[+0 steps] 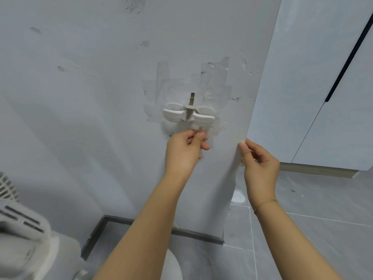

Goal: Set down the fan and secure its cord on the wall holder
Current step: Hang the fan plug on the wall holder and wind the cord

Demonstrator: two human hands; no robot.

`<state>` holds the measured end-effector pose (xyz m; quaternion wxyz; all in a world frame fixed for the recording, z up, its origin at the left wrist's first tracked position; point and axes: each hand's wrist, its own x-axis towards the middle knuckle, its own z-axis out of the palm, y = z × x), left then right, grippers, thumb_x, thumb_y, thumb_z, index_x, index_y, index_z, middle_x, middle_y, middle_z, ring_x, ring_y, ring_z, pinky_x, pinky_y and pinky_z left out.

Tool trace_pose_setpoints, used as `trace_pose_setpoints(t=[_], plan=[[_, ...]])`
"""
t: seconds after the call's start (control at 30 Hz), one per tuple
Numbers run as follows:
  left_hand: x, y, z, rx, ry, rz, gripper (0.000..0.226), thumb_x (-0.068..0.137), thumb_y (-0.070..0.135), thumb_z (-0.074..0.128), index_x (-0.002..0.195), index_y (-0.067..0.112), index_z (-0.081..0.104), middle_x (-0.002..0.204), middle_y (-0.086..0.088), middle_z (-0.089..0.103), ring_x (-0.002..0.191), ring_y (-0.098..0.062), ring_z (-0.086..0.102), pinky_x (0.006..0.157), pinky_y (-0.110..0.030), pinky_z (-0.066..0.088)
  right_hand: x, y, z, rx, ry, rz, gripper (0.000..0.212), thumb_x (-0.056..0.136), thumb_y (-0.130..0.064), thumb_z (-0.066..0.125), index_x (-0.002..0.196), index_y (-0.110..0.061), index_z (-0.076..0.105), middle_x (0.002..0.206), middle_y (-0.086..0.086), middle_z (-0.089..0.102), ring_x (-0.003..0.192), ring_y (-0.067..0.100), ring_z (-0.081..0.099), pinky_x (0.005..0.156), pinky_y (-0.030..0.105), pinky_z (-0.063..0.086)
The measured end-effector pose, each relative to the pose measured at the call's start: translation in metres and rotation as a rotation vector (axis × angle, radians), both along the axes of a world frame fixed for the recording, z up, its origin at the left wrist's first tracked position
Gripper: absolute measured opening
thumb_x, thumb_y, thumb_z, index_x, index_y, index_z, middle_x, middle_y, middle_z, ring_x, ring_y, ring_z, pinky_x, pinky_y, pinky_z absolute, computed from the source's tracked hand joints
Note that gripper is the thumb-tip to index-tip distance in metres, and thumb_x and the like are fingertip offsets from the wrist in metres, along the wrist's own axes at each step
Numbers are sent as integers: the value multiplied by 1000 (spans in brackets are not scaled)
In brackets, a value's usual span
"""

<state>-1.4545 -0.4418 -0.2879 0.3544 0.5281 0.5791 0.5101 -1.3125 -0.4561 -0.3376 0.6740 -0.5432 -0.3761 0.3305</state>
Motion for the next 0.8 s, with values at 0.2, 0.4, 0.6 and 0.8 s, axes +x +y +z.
trace_pose_setpoints(t=[0.2,0.4,0.6,0.8], plan=[[-29,4,3,20,226,87,21,92,31,54,80,21,68,65,10,67,49,-5,53,63,-21,47,2,-1,5,-4,4,28,19,87,-21,67,106,-26,68,107,-1,71,101,15,66,97,44,51],[-43,6,7,34,315,129,25,90,32,54,72,23,67,64,8,67,56,-11,53,67,-32,48,1,-1,4,-8,-3,29,22,88,-21,66,109,-23,69,107,-2,71,103,16,65,97,43,51],[-60,8,13,-11,455,128,43,86,49,58,59,17,65,44,4,56,38,-2,47,54,-26,39,2,-1,3,-7,-4,35,20,88,-23,66,107,-25,70,106,-4,71,103,16,65,96,45,51],[-85,3,21,-380,-240,-34,36,85,43,64,61,20,49,37,11,35,33,-5,28,39,-15,26,1,-1,3,5,7,29,19,87,-22,66,105,-26,69,107,-2,71,102,16,65,96,45,51]])
